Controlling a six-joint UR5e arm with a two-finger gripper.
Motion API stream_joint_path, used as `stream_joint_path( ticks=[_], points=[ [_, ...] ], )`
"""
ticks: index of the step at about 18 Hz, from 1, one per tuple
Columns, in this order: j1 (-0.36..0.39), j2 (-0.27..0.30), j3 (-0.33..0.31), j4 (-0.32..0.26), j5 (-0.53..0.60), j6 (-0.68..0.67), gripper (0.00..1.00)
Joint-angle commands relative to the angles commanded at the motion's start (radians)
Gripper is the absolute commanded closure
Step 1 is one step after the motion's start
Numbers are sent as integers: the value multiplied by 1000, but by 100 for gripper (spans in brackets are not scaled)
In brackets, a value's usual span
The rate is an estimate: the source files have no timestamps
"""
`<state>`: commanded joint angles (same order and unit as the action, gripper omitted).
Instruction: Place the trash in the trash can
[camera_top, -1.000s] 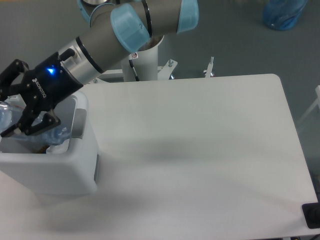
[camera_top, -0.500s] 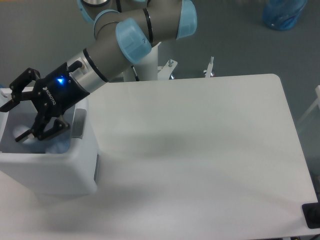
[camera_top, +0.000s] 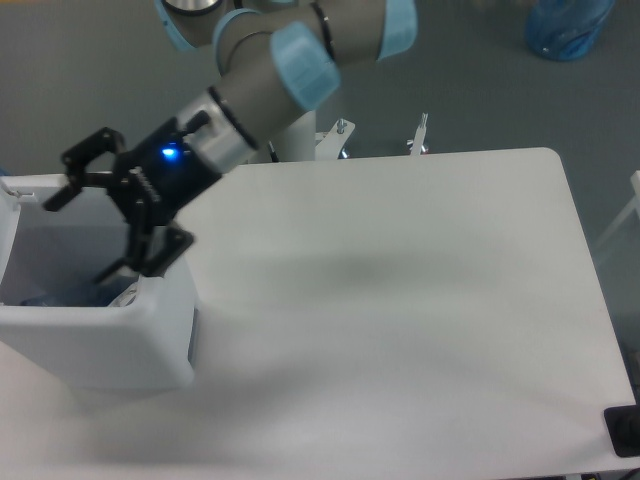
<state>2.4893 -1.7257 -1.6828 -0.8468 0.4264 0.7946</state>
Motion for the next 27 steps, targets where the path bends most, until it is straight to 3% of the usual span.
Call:
stream_joint_path(
  ticks=[8,14,17,21,27],
  points=[
    [210,-43,-11,-5,40,12,0],
    [252,-49,69,-9,407,81,0],
    [250,-51,74,-12,587,132,0],
    [252,-49,98,-106,750,260,0],
    [253,-87,219,-363,966,422,0]
  ],
)
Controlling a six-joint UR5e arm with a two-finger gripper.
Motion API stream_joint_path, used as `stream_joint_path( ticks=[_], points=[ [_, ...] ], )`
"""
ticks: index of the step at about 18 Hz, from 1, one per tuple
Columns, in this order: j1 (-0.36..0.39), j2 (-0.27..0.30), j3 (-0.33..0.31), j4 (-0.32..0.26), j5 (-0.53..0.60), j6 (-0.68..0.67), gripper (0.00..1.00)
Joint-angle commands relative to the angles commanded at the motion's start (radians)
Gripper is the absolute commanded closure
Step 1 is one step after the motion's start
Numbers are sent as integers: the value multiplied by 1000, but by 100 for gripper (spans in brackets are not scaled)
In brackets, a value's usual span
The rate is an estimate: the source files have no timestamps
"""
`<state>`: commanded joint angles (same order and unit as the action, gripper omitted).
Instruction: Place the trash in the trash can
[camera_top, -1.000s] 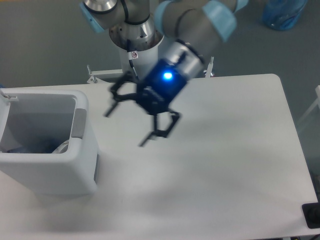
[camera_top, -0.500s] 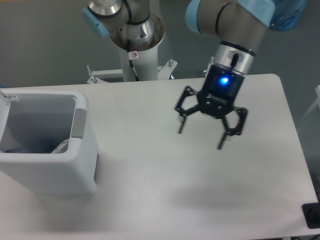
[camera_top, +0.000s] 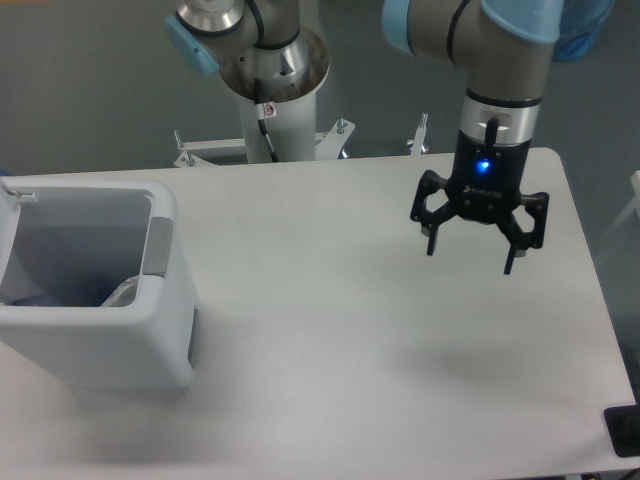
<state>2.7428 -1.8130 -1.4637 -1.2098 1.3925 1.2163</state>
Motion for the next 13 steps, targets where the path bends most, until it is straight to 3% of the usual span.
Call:
stream_joint_path(
  ticks=[3,5,13],
  points=[
    [-11,-54,78,-134,104,12,0],
    [-18,-87,108,-171,138,12,0],
    [-49,-92,85,-154,163,12,0]
  ],
)
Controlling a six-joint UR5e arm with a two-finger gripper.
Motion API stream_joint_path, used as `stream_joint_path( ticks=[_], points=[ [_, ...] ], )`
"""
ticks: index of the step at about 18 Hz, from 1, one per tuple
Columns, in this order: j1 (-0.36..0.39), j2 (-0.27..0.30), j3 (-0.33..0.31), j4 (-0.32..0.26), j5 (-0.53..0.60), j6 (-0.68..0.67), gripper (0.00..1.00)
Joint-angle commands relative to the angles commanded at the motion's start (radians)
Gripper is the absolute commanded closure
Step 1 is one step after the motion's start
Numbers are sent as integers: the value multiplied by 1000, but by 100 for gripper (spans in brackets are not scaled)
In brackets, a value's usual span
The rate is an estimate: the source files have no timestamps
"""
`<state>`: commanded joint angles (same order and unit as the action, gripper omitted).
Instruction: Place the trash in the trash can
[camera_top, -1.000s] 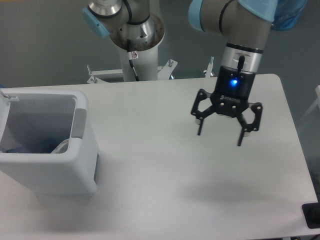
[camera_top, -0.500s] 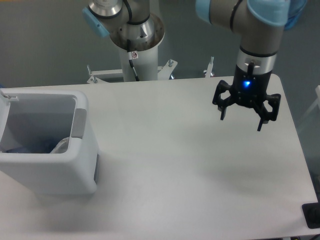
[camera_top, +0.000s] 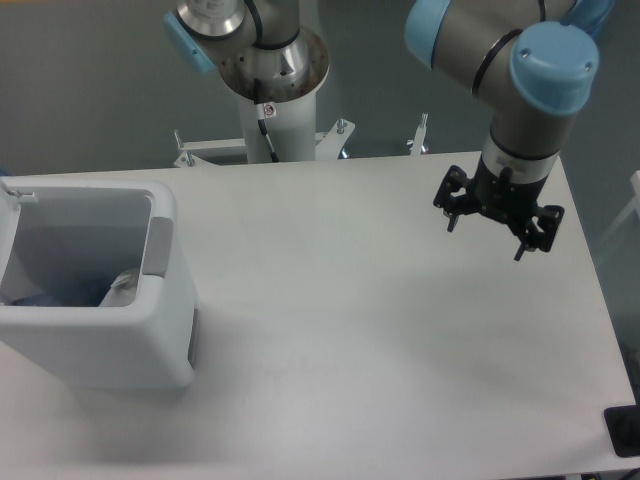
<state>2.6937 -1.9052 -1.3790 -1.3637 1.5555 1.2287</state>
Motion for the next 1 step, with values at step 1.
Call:
stream_joint_path(
  ticks=[1],
  points=[
    [0,0,-2,2,0,0,0]
  ],
)
